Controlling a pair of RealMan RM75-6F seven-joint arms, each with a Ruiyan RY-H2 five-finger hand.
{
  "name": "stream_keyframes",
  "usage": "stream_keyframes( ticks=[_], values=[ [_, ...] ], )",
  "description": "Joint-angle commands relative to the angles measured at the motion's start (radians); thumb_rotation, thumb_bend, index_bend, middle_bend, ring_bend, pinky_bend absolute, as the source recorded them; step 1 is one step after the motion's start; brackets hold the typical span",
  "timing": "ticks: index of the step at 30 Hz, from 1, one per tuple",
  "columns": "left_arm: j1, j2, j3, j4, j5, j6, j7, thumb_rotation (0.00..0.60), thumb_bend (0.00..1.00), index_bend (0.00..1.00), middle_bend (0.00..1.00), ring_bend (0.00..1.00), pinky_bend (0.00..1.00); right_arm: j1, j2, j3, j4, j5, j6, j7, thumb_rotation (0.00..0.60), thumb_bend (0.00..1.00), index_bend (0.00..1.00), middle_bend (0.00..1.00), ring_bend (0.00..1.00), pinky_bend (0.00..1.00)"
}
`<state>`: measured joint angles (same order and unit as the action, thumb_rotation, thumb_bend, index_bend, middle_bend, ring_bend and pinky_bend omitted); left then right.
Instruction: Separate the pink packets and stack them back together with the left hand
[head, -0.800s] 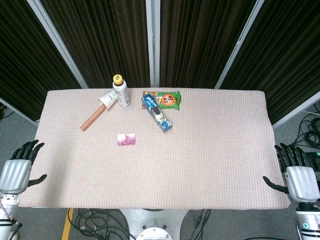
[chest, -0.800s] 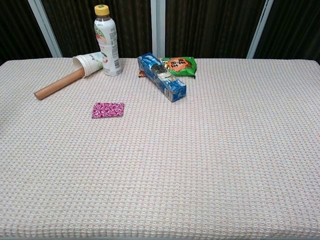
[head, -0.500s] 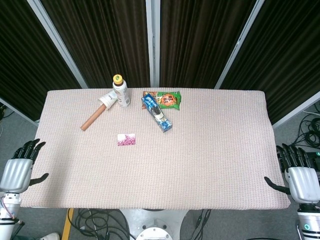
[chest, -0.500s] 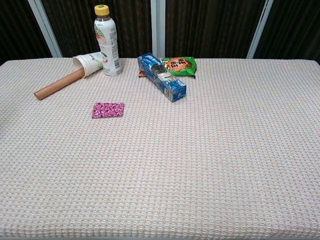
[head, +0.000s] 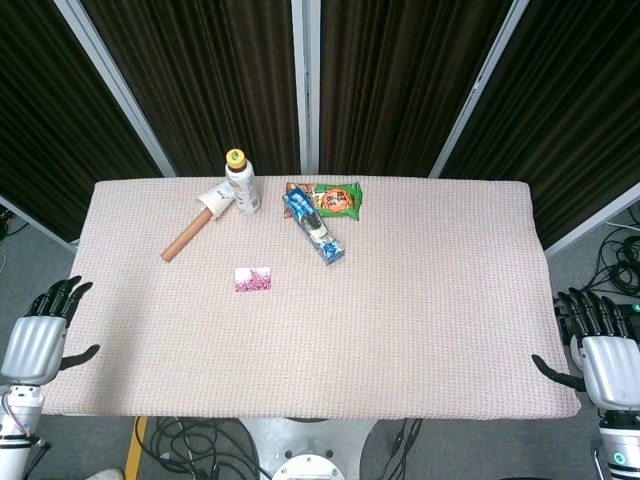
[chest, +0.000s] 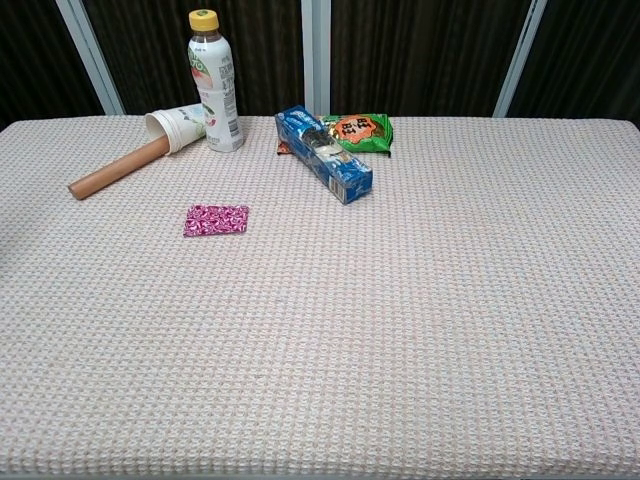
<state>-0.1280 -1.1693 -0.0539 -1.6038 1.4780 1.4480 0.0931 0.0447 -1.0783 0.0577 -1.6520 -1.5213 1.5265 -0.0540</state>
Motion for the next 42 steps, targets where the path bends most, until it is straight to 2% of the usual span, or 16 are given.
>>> stream_keyframes(
  ticks=[1,4,7,10,12,15,21,24,31,42],
  values=[
    [-0.020,0.001,-0.007,0.006,0.009,-0.020,-0.015,0.600,0.05,0.18,0.19,0.12,0.21,0.002,0.000,0.002,-0.001,0.000,-0.002,0.000,0.443,0.09,0.08,0.06,0.00,0.00],
    [-0.054,0.003,-0.018,0.023,0.028,-0.049,-0.036,0.600,0.05,0.19,0.20,0.13,0.22,0.005,0.001,0.004,-0.004,-0.003,-0.004,-0.001,0.440,0.09,0.08,0.06,0.00,0.00],
    [-0.106,0.004,-0.036,0.053,0.056,-0.088,-0.063,0.600,0.08,0.20,0.27,0.20,0.29,0.007,0.004,0.005,-0.008,-0.009,-0.002,-0.006,0.443,0.09,0.08,0.06,0.00,0.00],
    [-0.172,-0.003,-0.051,0.094,0.079,-0.153,-0.131,0.600,0.12,0.21,0.37,0.31,0.47,0.008,0.009,0.005,-0.016,-0.012,-0.001,-0.012,0.443,0.09,0.08,0.06,0.00,0.00],
    [-0.225,-0.013,-0.056,0.131,0.095,-0.212,-0.183,0.600,0.18,0.21,0.46,0.44,0.61,0.008,0.012,0.004,-0.023,-0.015,-0.002,-0.018,0.439,0.09,0.08,0.06,0.00,0.00],
    [-0.303,-0.043,-0.059,0.200,0.112,-0.300,-0.231,0.600,0.24,0.22,0.55,0.56,0.74,0.007,0.015,0.002,-0.032,-0.018,0.000,-0.026,0.440,0.09,0.09,0.06,0.00,0.00],
    [-0.458,-0.112,-0.060,0.312,0.097,-0.516,-0.279,0.600,0.35,0.24,0.78,0.77,0.90,0.006,0.019,-0.001,-0.047,-0.013,-0.005,-0.044,0.440,0.09,0.09,0.06,0.00,0.00],
    [-0.522,-0.151,-0.063,0.348,0.079,-0.603,-0.272,0.600,0.41,0.24,0.84,0.81,0.93,0.008,0.018,0.000,-0.054,-0.007,-0.012,-0.055,0.445,0.09,0.09,0.06,0.00,0.00],
    [-0.641,-0.227,-0.056,0.377,0.007,-0.807,-0.258,0.600,0.50,0.24,0.89,0.86,0.93,0.013,0.018,0.004,-0.062,0.009,-0.026,-0.071,0.439,0.09,0.09,0.06,0.00,0.00],
    [-0.727,-0.364,-0.064,0.493,-0.140,-0.944,-0.147,0.600,0.53,0.24,0.90,0.86,0.93,0.023,0.014,0.009,-0.054,0.027,-0.046,-0.063,0.435,0.09,0.09,0.06,0.00,0.00]
  ],
)
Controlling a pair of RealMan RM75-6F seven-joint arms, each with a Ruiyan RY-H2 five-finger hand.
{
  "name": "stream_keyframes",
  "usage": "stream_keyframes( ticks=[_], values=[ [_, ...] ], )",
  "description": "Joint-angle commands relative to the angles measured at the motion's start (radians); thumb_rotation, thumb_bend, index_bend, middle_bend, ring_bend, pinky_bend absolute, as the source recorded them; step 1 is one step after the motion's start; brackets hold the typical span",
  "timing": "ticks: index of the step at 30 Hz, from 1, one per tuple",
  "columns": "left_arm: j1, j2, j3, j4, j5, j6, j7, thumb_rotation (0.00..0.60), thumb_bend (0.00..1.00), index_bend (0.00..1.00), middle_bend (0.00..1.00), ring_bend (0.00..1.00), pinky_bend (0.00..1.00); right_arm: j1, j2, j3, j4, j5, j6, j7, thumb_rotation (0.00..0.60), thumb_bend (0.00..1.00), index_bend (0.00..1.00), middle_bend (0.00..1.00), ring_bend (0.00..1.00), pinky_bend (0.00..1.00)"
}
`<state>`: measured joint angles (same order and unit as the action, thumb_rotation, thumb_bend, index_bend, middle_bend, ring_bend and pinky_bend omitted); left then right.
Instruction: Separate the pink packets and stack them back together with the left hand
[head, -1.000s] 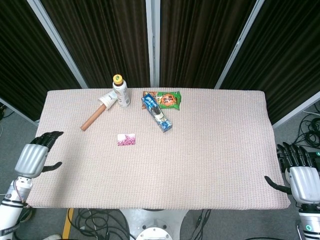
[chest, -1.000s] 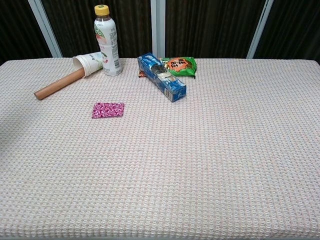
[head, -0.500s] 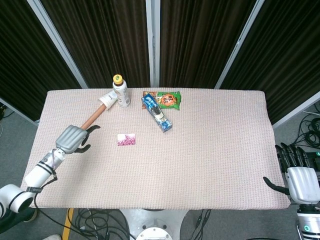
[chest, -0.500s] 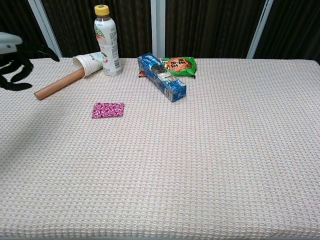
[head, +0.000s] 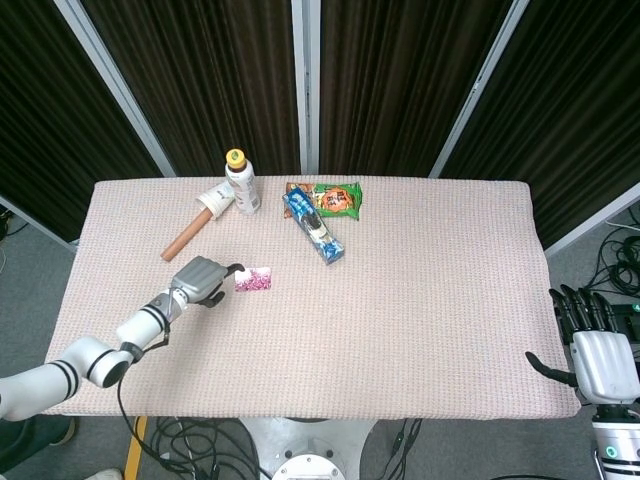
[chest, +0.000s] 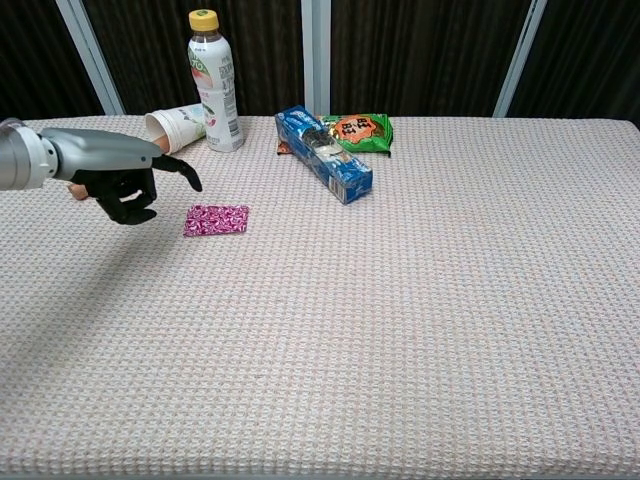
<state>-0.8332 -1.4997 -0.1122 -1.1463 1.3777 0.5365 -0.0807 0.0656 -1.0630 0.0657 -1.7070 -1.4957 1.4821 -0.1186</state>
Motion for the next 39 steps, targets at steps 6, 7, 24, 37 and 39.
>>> stream_keyframes(
  ticks=[6,7,24,37,39],
  values=[
    [-0.057,-0.088,-0.007,0.103,-0.120,-0.081,0.085,0.600,0.53,0.24,0.90,0.86,0.93,0.002,0.002,0.002,0.004,0.006,-0.003,0.005,0.441,0.09,0.09,0.06,0.00,0.00],
    [-0.061,-0.092,-0.006,0.109,-0.130,-0.089,0.091,0.600,0.53,0.24,0.90,0.86,0.93,0.002,0.002,0.003,0.004,0.008,-0.004,0.006,0.439,0.09,0.09,0.06,0.00,0.00],
    [-0.124,-0.082,0.043,0.107,-0.254,-0.176,0.197,0.600,0.53,0.24,0.90,0.87,0.93,-0.007,0.007,-0.002,0.007,0.021,-0.004,0.021,0.440,0.09,0.09,0.06,0.00,0.00],
    [-0.162,0.018,0.144,-0.101,-0.364,-0.122,0.363,0.600,0.53,0.25,0.90,0.87,0.93,-0.008,0.006,-0.006,0.018,0.015,-0.006,0.043,0.442,0.09,0.09,0.06,0.00,0.00],
    [-0.175,0.035,0.159,-0.142,-0.395,-0.115,0.386,0.600,0.53,0.25,0.90,0.87,0.92,-0.009,0.007,-0.006,0.019,0.014,-0.004,0.045,0.444,0.09,0.09,0.06,0.00,0.00]
  ],
)
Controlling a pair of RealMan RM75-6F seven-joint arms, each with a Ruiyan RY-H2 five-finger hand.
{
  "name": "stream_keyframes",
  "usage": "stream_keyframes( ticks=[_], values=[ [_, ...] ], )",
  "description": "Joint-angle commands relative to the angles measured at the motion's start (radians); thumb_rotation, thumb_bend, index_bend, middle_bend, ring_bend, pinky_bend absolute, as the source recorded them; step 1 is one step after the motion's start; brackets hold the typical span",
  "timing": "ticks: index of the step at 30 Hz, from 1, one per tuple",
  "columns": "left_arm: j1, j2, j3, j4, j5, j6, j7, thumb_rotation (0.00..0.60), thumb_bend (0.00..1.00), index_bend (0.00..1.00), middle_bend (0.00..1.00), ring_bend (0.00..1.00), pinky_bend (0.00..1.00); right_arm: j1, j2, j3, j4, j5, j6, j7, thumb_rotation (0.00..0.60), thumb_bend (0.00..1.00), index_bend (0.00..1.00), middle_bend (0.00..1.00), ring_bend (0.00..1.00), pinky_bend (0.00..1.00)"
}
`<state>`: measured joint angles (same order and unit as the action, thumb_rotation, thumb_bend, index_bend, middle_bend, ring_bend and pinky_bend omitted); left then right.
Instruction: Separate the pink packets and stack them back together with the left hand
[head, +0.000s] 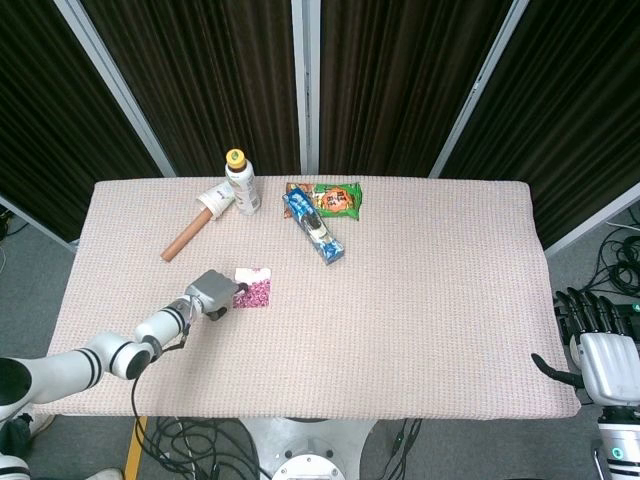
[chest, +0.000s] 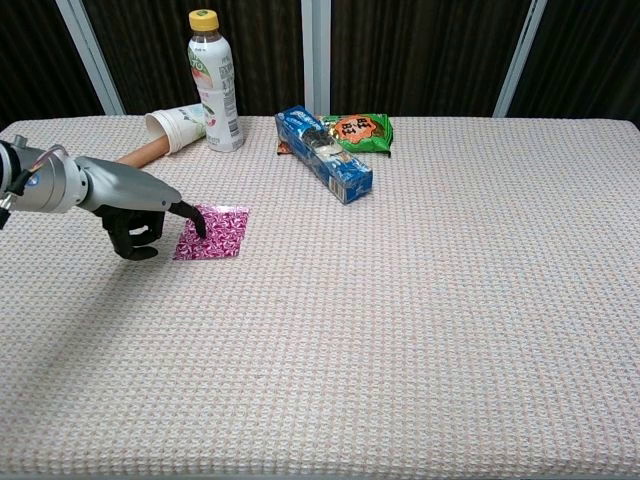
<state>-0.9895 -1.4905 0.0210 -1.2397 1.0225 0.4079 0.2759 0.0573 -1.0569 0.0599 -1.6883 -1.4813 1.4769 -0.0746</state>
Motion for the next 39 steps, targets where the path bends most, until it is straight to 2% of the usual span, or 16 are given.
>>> stream_keyframes(
  ticks=[1,6,10,15,25,29,39],
  values=[
    [-0.025,0.034,0.032,-0.066,-0.053,0.017,0.039,0.600,0.53,0.25,0.90,0.87,0.92,-0.002,0.001,-0.001,0.001,-0.001,0.002,0.002,0.446,0.09,0.09,0.06,0.00,0.00],
    [-0.054,0.074,0.061,-0.168,-0.110,0.057,0.082,0.600,0.53,0.25,0.90,0.87,0.92,-0.006,0.001,-0.001,0.003,-0.004,0.009,0.008,0.442,0.09,0.09,0.06,0.00,0.00],
    [-0.052,0.078,0.062,-0.212,-0.131,0.172,0.131,0.600,0.53,0.25,0.90,0.87,0.92,-0.008,0.002,-0.003,0.006,-0.004,0.010,0.012,0.440,0.09,0.09,0.06,0.00,0.00],
    [-0.054,0.031,0.048,-0.169,-0.168,0.250,0.182,0.600,0.53,0.25,0.89,0.87,0.92,-0.008,0.002,-0.003,0.010,-0.001,0.007,0.015,0.443,0.09,0.09,0.06,0.00,0.00],
    [-0.092,-0.100,0.016,0.004,-0.240,0.194,0.204,0.600,0.53,0.25,0.89,0.87,0.92,-0.007,0.003,0.001,0.014,0.017,-0.004,0.015,0.440,0.09,0.09,0.06,0.00,0.00],
    [-0.107,-0.130,0.025,0.057,-0.261,0.165,0.222,0.600,0.53,0.25,0.90,0.87,0.92,-0.008,0.003,0.002,0.016,0.023,-0.005,0.016,0.441,0.09,0.09,0.06,0.00,0.00],
    [-0.106,-0.121,0.062,0.063,-0.313,0.142,0.236,0.600,0.53,0.25,0.90,0.87,0.92,-0.008,0.001,0.003,0.017,0.023,-0.005,0.019,0.441,0.09,0.09,0.06,0.00,0.00]
  ],
)
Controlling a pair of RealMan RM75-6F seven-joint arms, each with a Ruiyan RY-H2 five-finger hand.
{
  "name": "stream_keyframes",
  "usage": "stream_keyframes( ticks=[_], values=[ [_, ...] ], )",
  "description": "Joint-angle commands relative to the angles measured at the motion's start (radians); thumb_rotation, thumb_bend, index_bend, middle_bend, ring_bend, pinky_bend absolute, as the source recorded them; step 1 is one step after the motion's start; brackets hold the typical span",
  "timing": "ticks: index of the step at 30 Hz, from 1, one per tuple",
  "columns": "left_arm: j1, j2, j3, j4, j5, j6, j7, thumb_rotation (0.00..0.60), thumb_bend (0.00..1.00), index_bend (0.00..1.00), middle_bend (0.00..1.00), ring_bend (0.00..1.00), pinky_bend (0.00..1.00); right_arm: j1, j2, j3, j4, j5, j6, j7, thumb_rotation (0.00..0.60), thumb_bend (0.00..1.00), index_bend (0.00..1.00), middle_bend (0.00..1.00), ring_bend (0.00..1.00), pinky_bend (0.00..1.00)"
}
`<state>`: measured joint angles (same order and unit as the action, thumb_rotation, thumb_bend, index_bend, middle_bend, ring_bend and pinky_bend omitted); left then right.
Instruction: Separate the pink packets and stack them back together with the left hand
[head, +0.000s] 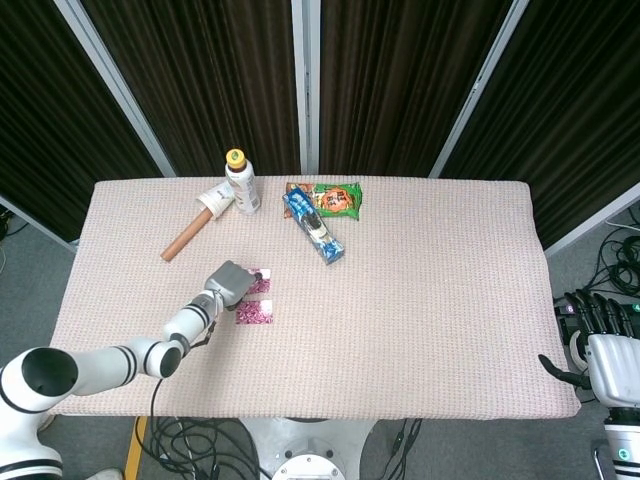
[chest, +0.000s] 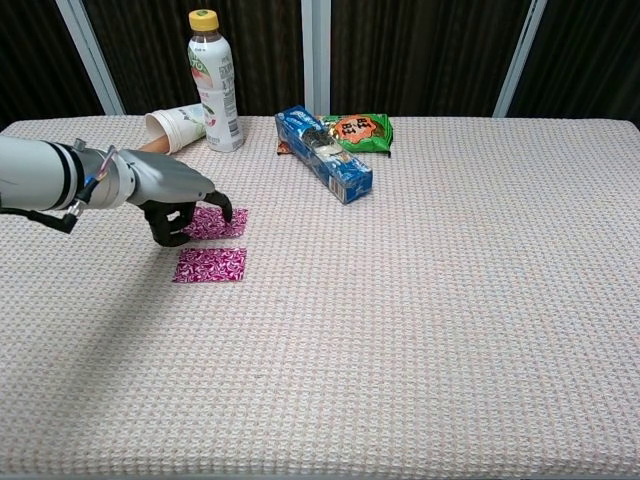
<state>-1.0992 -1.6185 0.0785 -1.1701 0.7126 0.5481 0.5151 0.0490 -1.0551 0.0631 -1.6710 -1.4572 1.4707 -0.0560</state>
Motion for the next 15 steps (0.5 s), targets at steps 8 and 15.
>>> stream_keyframes(
  ticks=[8,15],
  values=[
    [0.021,0.063,0.046,-0.050,-0.012,0.019,0.009,0.600,0.53,0.25,0.90,0.87,0.91,-0.003,0.002,0.000,-0.003,-0.011,0.011,0.000,0.439,0.09,0.09,0.06,0.00,0.00],
    [0.025,0.111,0.092,-0.097,-0.046,0.029,0.037,0.600,0.53,0.25,0.90,0.87,0.91,-0.006,0.000,-0.003,-0.005,-0.022,0.020,0.001,0.441,0.09,0.09,0.06,0.00,0.00]
  ],
)
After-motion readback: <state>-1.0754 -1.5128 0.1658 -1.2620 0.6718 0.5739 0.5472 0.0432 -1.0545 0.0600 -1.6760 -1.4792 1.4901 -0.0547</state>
